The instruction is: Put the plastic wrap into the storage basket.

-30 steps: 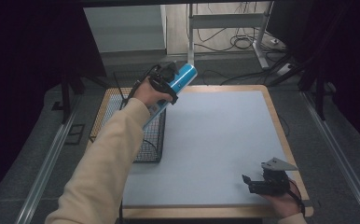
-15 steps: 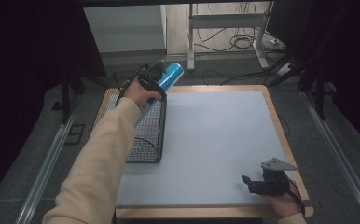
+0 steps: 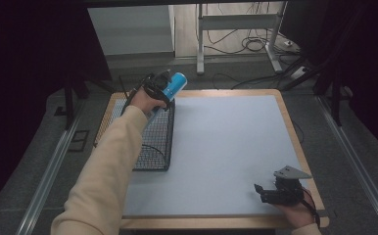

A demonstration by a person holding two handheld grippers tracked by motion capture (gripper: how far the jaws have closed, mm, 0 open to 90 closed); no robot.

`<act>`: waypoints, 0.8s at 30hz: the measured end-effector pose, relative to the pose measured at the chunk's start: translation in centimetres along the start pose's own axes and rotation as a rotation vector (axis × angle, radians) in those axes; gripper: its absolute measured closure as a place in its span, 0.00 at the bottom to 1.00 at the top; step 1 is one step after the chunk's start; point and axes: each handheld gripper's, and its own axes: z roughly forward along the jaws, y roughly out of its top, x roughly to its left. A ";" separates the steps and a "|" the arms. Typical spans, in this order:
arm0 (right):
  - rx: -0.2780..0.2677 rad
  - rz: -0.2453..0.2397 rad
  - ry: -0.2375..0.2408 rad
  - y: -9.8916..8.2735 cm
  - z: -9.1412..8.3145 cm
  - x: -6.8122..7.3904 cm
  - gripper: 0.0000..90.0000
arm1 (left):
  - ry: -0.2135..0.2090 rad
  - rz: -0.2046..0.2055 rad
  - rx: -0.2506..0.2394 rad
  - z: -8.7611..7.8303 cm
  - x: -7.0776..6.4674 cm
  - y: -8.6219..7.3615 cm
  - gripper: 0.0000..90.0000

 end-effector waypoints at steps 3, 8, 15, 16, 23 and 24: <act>0.000 0.001 -0.002 0.0 0.0 0.0 0.12 | 0.000 0.002 0.004 0.3 0.1 0.0 0.35; 0.000 -0.002 -0.001 0.0 0.0 0.1 0.12 | 0.003 0.000 0.020 1.2 0.1 -0.3 0.35; 0.001 -0.002 0.000 0.0 0.0 0.1 0.12 | 0.011 0.002 0.034 1.8 0.1 -0.5 0.35; 0.001 -0.002 -0.001 0.0 0.0 0.1 0.12 | 0.010 0.004 0.038 1.9 0.2 -0.5 0.35; 0.001 -0.002 -0.001 0.0 0.0 0.1 0.12 | 0.019 0.002 0.058 2.8 0.3 -0.7 0.35; 0.001 -0.002 -0.001 0.0 0.0 0.1 0.12 | 0.022 0.005 0.060 3.0 0.2 -0.7 0.35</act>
